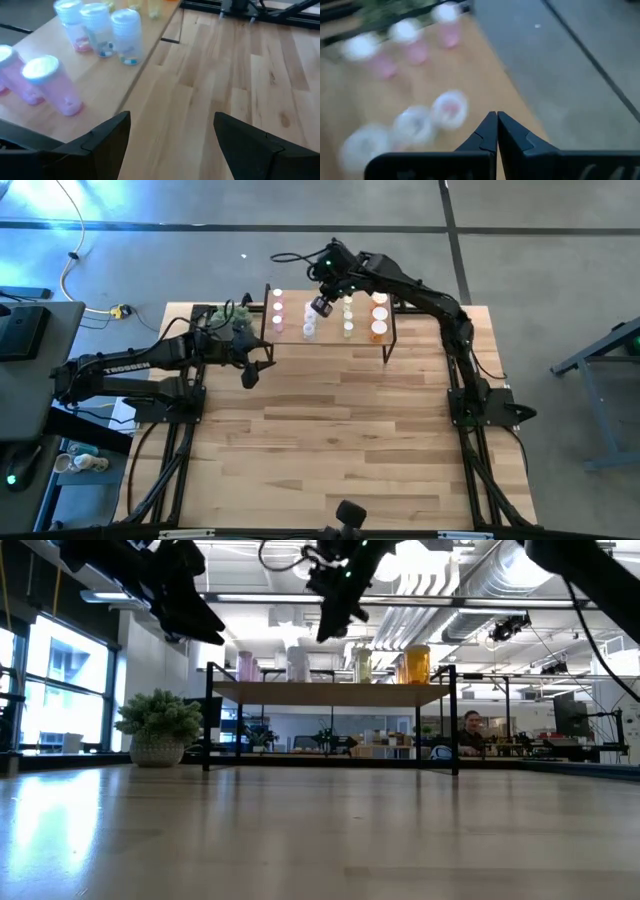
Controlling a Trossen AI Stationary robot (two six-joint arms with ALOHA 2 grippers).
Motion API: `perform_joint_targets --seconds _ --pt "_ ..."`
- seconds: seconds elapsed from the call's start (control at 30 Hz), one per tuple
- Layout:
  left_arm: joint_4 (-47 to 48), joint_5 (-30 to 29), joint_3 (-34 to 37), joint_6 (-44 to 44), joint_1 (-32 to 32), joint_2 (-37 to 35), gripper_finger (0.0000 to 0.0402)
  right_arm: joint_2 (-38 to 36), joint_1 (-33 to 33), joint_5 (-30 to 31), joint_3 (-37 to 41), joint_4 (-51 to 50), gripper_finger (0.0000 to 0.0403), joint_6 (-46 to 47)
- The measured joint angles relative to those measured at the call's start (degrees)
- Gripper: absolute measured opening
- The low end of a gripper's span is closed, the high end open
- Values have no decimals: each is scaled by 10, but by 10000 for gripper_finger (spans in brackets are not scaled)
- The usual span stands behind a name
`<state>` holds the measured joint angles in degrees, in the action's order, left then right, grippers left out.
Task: Pick and place medicine bottles onto shelf by color
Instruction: Return to Home Position
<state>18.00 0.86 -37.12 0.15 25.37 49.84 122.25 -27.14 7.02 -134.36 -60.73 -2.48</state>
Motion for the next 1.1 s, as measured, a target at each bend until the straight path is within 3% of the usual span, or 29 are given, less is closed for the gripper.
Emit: perform_joint_targets --seconds 0.2,0.33,0.83,1.1 --pt "-38 2 62 -22 -39 -53 278 -89 10 -69 74 -3 2 -38" --pt "-80 1 109 -29 -66 -100 278 -157 20 -70 156 37 2 -51" --pt "-213 -7 264 -30 -147 -271 278 -500 74 -75 655 382 2 -15" --pt "-212 -29 305 -30 -164 -346 278 -663 114 -75 901 563 2 -9"
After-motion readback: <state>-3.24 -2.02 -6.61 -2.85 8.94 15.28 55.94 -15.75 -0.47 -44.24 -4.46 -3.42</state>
